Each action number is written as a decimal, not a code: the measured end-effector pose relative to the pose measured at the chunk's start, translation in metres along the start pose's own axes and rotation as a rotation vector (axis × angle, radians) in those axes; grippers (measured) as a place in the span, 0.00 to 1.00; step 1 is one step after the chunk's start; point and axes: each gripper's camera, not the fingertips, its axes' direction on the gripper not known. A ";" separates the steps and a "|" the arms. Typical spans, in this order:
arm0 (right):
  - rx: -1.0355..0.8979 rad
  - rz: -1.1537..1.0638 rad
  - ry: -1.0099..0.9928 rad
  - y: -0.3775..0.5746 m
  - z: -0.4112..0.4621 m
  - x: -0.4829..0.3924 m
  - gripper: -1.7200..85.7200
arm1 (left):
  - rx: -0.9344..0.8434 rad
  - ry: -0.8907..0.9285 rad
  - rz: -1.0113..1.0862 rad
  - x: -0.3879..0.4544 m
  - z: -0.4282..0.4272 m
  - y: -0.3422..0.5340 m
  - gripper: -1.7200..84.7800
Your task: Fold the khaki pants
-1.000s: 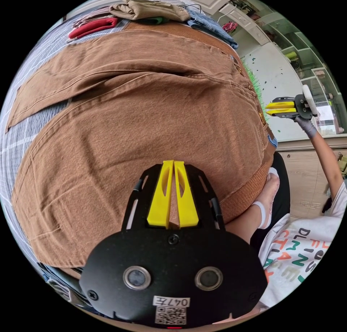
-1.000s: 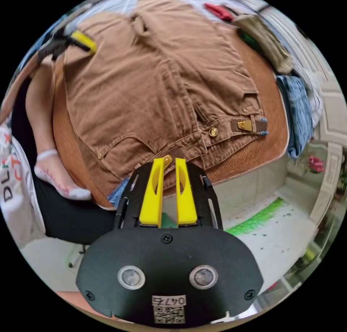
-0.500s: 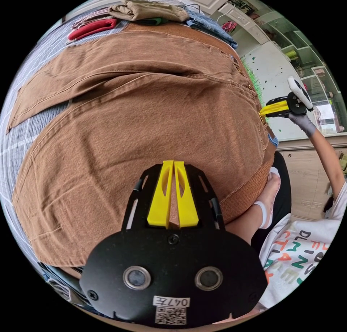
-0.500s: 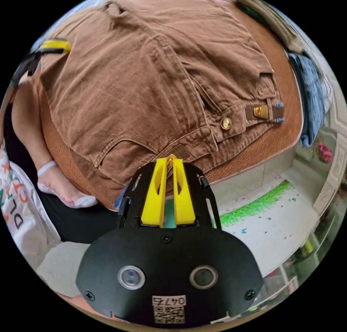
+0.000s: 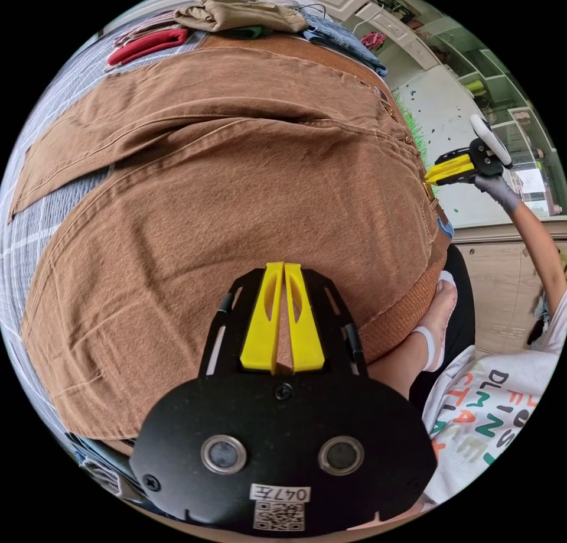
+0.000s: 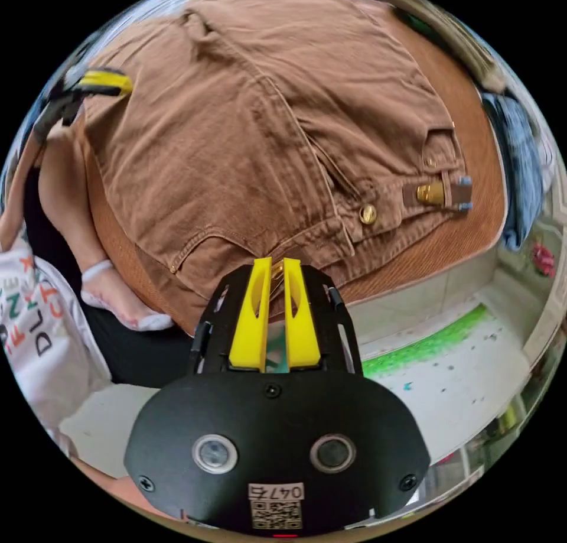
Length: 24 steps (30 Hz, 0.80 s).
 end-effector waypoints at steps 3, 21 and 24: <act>-0.047 0.134 -0.099 0.014 0.014 0.015 0.03 | -0.001 -0.014 0.008 0.000 -0.003 -0.006 0.01; -0.139 0.500 -0.293 0.037 0.042 0.046 0.03 | -0.009 -0.068 0.045 -0.006 -0.017 -0.017 0.01; -0.203 0.465 -0.223 0.028 0.042 0.035 0.03 | -0.007 -0.075 0.049 -0.008 -0.018 -0.013 0.01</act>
